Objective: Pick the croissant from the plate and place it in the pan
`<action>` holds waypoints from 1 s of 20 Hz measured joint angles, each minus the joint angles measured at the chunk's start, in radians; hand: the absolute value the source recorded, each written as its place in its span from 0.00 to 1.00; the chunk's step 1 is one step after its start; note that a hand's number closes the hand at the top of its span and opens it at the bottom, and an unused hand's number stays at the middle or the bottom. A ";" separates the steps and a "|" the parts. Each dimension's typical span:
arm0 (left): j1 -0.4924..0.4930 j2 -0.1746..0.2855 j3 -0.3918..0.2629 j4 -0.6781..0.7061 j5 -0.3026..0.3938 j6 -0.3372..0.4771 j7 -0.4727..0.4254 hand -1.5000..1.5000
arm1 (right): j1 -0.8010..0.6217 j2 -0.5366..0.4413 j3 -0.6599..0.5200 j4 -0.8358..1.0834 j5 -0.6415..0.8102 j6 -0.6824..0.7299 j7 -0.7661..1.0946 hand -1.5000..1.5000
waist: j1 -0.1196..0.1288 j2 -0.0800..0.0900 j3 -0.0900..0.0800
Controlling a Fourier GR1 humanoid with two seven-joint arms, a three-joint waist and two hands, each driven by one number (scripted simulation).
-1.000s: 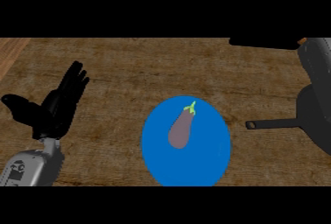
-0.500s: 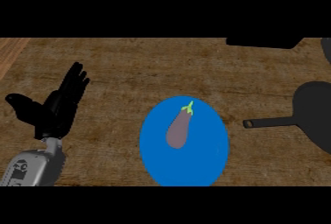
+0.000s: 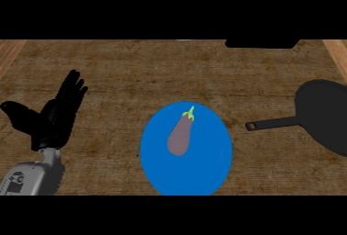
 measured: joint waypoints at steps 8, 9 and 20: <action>0.014 0.021 0.041 -0.001 0.022 -0.020 -0.001 0.50 | 0.198 0.014 -0.094 -0.104 0.000 -0.117 -0.056 1.00 | -0.029 -0.009 0.000; 0.014 0.019 0.041 0.002 0.021 -0.020 -0.004 0.50 | 0.226 0.024 -0.108 -0.116 -0.006 -0.141 -0.067 1.00 | -0.030 -0.008 0.001; 0.019 0.010 0.034 -0.016 0.005 -0.024 0.002 0.50 | 0.439 0.063 -0.316 -0.098 -0.101 -0.354 -0.156 0.00 | -0.019 -0.002 0.002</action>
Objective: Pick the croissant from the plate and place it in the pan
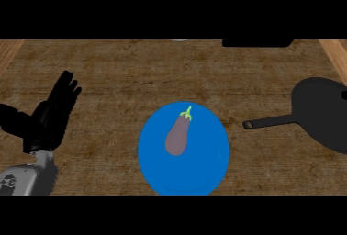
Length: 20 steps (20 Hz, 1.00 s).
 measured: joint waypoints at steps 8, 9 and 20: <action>0.012 -0.008 0.003 0.003 -0.008 -0.007 -0.013 0.50 | 0.083 0.066 -0.147 0.004 -0.123 -0.175 -0.079 0.00 | 0.000 -0.002 -0.001; 0.006 -0.010 0.000 0.004 -0.012 -0.003 -0.005 0.50 | 0.083 0.071 -0.151 0.001 -0.126 -0.201 -0.082 0.00 | 0.000 -0.002 0.000; 0.029 -0.012 0.021 0.019 -0.015 -0.003 -0.017 0.50 | 0.188 0.238 -0.188 -0.349 -0.183 -0.504 -0.149 0.00 | -0.033 -0.019 -0.004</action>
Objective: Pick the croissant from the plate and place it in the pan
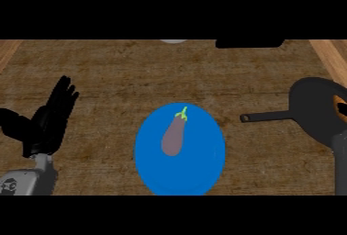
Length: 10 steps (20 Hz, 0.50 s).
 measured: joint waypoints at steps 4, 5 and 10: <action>0.010 0.006 0.009 -0.013 -0.006 0.008 0.003 0.50 | 0.087 0.132 0.031 -0.226 -0.013 -0.056 -0.028 0.00 | -0.013 -0.006 -0.001; 0.011 0.001 0.006 -0.014 -0.008 0.011 0.002 0.50 | 0.116 0.163 0.049 -0.281 -0.024 -0.073 -0.039 0.00 | -0.014 -0.006 -0.001; 0.015 0.009 0.015 -0.019 0.000 -0.001 0.008 0.50 | 0.296 0.243 0.214 -0.543 -0.081 -0.109 -0.026 0.00 | -0.014 -0.007 0.000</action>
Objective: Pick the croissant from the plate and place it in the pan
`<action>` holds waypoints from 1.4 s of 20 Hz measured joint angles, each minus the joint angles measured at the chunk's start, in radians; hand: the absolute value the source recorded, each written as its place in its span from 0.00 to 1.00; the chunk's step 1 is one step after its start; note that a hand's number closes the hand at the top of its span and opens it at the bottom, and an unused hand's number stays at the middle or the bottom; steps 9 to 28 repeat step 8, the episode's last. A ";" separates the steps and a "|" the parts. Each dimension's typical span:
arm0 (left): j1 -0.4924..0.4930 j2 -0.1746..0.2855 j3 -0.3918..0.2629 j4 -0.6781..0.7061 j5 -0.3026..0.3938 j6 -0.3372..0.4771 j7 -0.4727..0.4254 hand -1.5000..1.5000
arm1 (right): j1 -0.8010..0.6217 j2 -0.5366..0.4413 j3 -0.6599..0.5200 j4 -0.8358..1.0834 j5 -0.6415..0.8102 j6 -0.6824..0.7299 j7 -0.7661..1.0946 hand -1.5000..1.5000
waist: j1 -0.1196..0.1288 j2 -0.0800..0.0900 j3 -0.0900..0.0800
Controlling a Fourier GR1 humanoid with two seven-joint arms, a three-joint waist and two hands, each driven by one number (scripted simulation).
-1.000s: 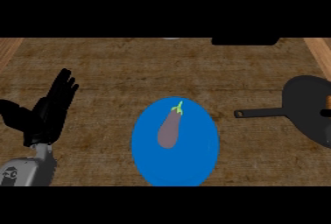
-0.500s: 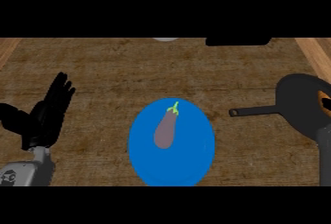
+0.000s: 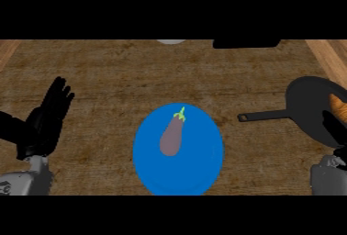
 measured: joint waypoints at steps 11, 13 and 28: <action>-0.016 -0.016 -0.013 0.001 -0.015 -0.001 -0.001 0.50 | 0.355 0.031 0.278 -0.314 0.133 -0.042 0.194 0.00 | 0.017 0.012 0.001; -0.016 -0.016 -0.013 0.001 -0.015 -0.001 -0.001 0.50 | 0.355 0.031 0.278 -0.314 0.133 -0.042 0.194 0.00 | 0.017 0.012 0.001; -0.016 -0.016 -0.013 0.001 -0.015 -0.001 -0.001 0.50 | 0.355 0.031 0.278 -0.314 0.133 -0.042 0.194 0.00 | 0.017 0.012 0.001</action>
